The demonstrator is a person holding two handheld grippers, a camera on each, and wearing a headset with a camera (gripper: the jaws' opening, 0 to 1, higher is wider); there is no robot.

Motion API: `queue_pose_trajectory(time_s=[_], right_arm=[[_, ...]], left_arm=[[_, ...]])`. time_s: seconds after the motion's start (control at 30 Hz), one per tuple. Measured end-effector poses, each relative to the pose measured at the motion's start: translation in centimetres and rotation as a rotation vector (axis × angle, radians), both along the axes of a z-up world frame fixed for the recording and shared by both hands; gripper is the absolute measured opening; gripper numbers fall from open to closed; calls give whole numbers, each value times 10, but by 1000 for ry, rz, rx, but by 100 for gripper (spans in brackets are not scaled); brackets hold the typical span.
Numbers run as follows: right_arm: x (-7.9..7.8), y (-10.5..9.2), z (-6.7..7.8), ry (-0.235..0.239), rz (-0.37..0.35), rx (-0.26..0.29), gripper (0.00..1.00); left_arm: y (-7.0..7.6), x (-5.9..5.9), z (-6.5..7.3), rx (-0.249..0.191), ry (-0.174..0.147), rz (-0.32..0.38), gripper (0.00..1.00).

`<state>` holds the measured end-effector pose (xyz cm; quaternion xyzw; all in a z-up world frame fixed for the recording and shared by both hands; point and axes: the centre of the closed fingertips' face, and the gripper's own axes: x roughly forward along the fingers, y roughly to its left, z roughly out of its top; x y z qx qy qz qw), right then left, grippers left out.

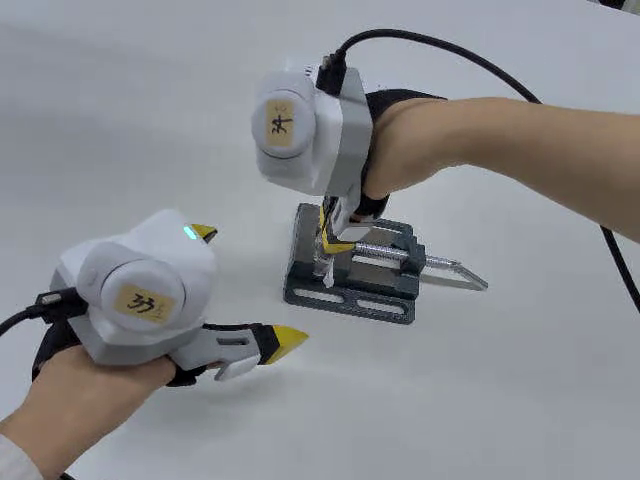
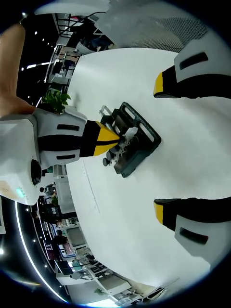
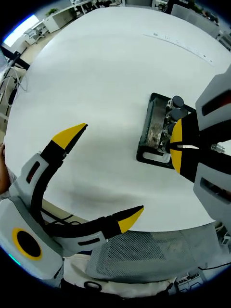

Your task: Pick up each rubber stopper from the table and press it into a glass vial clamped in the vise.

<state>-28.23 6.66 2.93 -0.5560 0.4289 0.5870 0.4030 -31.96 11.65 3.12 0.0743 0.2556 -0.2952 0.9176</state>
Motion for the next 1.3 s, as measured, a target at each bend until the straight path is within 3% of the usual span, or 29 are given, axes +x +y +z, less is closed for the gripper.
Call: queue_pose_trajectory(time_s=[0.27,0.63,0.8,1.0,1.07,1.17,1.3], right_arm=[[-1,0,0,41,-31,56,0],[-3,1,1,53,-15,79,0],[-1,11,10,67,-64,159,0],[-1,2,18,71,-122,231,18],[2,1,14,79,-142,263,24],[-7,-12,10,82,-168,299,33],[-8,-17,6,75,-249,390,50]], left_arm=[[7,-6,-5,5,9,9,85],[11,-6,-7,1,11,11,85],[11,-7,-7,2,16,8,85],[8,-8,-7,-5,20,-2,86],[8,-8,-6,-5,18,-8,86],[7,-7,-4,-16,17,-11,87],[4,-7,-1,-38,17,-10,88]])
